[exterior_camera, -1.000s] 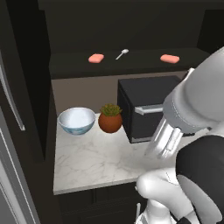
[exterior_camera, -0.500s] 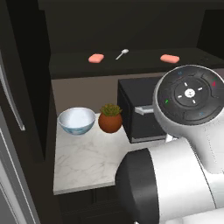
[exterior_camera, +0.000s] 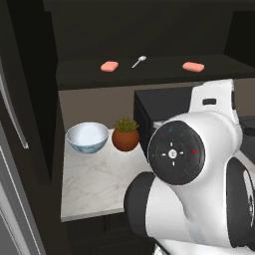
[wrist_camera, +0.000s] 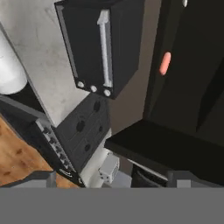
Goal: Pick the bar soap and bar soap from the cabinet and place them on the counter.
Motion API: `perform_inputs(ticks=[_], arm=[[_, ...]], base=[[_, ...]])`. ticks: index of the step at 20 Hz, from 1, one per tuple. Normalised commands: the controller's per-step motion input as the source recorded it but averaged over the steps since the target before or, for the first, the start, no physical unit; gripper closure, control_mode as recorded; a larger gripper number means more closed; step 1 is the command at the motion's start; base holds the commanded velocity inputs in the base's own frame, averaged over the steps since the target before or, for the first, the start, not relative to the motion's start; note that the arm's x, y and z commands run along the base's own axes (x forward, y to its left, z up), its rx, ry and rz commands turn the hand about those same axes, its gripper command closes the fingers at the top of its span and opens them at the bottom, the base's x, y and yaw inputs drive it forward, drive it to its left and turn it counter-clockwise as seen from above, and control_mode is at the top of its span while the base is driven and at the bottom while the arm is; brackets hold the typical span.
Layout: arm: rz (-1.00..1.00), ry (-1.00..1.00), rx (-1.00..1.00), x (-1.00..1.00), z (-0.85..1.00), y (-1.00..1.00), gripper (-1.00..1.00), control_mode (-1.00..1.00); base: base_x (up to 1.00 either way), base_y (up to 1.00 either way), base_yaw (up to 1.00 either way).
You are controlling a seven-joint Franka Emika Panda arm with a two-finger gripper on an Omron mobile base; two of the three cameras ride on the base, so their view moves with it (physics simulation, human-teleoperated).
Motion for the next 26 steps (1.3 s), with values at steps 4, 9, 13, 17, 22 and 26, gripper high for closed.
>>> perform_inputs(ticks=[4,9,13,17,22,26], arm=[[-0.07,-0.04,-0.29,0.27,0.0,-0.38,-1.0,-1.0],[-0.11,0.0,-0.22,0.34,0.02,-0.32,-1.0,-1.0],[-0.1,0.0,-0.12,0.44,0.05,-0.16,-1.0,-1.0],[-0.1,0.0,-0.01,0.4,0.06,-0.03,-1.0,-1.0],[-0.09,0.0,0.01,0.39,0.13,-0.03,-1.0,-1.0],[-0.07,0.0,0.04,0.43,0.17,0.0,-1.0,-1.0]], base=[[0.0,0.0,0.0],[0.0,0.0,0.0],[0.0,0.0,0.0],[0.0,0.0,0.0],[0.0,0.0,0.0],[0.0,0.0,0.0]])
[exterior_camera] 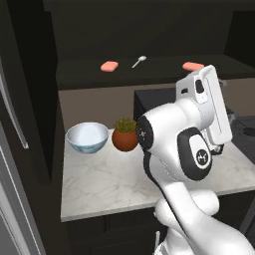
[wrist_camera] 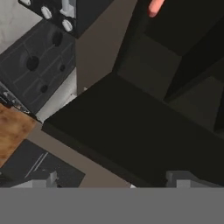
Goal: Pick the bar soap and bar soap from the cabinet and place them on the counter.
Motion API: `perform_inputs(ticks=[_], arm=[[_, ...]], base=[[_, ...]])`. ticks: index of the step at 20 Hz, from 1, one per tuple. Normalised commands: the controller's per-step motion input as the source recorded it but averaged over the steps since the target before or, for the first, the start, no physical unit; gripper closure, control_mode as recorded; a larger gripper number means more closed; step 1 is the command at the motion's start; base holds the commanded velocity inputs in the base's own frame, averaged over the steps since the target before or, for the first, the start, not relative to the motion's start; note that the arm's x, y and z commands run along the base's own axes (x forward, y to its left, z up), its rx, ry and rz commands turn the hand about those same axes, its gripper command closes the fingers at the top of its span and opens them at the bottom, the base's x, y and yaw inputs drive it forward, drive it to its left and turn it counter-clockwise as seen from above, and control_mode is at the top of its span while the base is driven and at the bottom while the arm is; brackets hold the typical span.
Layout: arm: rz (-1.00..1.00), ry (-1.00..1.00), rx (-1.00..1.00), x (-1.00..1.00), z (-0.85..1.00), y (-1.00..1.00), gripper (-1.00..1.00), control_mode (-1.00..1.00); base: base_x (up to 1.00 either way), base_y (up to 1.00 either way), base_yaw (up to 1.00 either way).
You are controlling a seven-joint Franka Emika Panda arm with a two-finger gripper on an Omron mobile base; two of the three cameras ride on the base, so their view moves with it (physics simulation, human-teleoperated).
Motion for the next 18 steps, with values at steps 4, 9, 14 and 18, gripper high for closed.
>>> perform_inputs(ticks=[4,9,14,18], arm=[[-0.07,0.0,0.04,0.42,0.17,-0.01,-1.0,-1.0],[-0.07,0.0,0.07,0.41,0.15,-0.05,-1.0,-1.0],[-0.07,0.0,0.07,0.37,0.05,-0.08,-1.0,-1.0],[-0.08,0.0,0.0,0.21,0.0,-0.27,-1.0,-1.0]], base=[[0.0,0.0,0.0],[0.0,0.0,0.0],[0.0,0.0,0.0],[0.0,0.0,0.0]])
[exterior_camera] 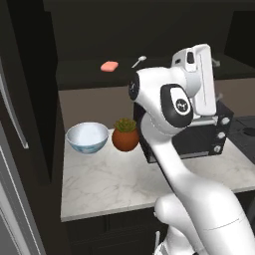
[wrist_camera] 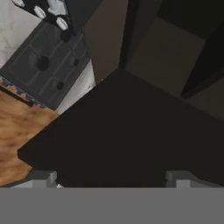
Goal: Pick the bar soap and bar soap from the cabinet and place them on the counter.
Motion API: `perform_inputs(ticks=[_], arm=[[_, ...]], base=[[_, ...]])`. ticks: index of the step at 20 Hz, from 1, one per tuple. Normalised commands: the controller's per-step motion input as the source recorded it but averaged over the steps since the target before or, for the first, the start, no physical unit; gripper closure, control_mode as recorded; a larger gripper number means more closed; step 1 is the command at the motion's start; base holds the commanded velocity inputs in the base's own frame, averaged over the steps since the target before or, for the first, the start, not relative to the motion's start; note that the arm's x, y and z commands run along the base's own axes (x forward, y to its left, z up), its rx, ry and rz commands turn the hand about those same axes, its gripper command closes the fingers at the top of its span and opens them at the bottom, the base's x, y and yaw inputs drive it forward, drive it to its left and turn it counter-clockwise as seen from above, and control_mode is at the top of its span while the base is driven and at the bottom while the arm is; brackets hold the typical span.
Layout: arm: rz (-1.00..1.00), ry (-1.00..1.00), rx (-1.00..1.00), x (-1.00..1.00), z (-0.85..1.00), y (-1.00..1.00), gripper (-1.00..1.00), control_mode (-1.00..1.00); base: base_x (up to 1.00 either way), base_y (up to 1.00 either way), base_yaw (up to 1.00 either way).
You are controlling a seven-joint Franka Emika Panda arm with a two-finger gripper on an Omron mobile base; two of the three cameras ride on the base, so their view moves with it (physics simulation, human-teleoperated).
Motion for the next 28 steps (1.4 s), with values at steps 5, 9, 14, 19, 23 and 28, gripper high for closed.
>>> perform_inputs(ticks=[5,9,14,19,23,28], arm=[[-0.08,0.0,0.0,0.14,0.0,-0.44,-1.0,-1.0],[-0.08,-0.01,0.0,0.11,0.0,-0.47,-1.0,-1.0],[-0.06,-0.02,0.0,0.08,0.0,-0.42,-1.0,-1.0],[-0.02,-0.05,0.0,0.0,0.0,-0.46,-1.0,-1.0],[0.0,-0.06,0.0,0.0,0.0,-0.55,-1.0,-1.0],[0.0,-0.05,0.0,0.0,0.0,-0.62,-1.0,-1.0]], base=[[0.0,0.0,0.0],[0.0,0.0,0.0],[0.0,0.0,0.0],[0.0,0.0,0.0],[0.0,0.0,0.0],[0.0,0.0,0.0]])
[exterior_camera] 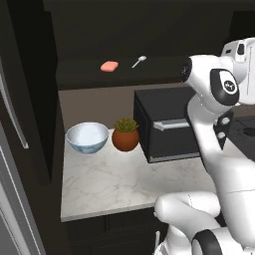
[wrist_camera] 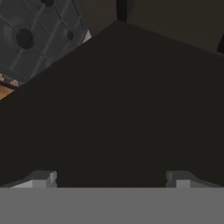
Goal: Pick the bar soap and bar soap from the cabinet and place them on the counter.
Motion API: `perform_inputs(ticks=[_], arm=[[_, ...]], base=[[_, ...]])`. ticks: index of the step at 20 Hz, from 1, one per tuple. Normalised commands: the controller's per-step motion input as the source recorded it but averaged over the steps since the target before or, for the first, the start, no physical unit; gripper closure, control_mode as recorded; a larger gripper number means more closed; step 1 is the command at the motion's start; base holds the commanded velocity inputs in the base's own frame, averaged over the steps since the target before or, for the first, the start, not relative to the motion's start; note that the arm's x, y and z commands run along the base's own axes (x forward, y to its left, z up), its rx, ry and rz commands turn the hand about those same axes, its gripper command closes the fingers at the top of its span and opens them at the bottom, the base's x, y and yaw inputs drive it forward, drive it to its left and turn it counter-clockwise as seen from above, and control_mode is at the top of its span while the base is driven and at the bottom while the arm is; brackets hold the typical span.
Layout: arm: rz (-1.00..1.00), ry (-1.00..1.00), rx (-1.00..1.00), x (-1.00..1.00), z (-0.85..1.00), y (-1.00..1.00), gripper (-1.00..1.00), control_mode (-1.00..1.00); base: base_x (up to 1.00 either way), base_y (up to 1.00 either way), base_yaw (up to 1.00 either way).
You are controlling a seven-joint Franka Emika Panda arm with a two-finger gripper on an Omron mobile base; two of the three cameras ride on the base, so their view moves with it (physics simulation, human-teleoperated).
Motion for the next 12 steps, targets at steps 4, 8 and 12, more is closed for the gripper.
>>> perform_inputs(ticks=[4,8,12], arm=[[0.0,-0.03,0.0,0.0,0.0,-0.65,-1.0,-1.0],[0.0,-0.06,0.0,-0.07,0.0,-0.65,-1.0,-1.0],[0.0,-0.08,0.0,-0.12,0.0,-0.63,-1.0,-1.0]], base=[[0.0,0.0,0.0],[0.0,0.0,0.0],[0.0,0.0,0.0]])
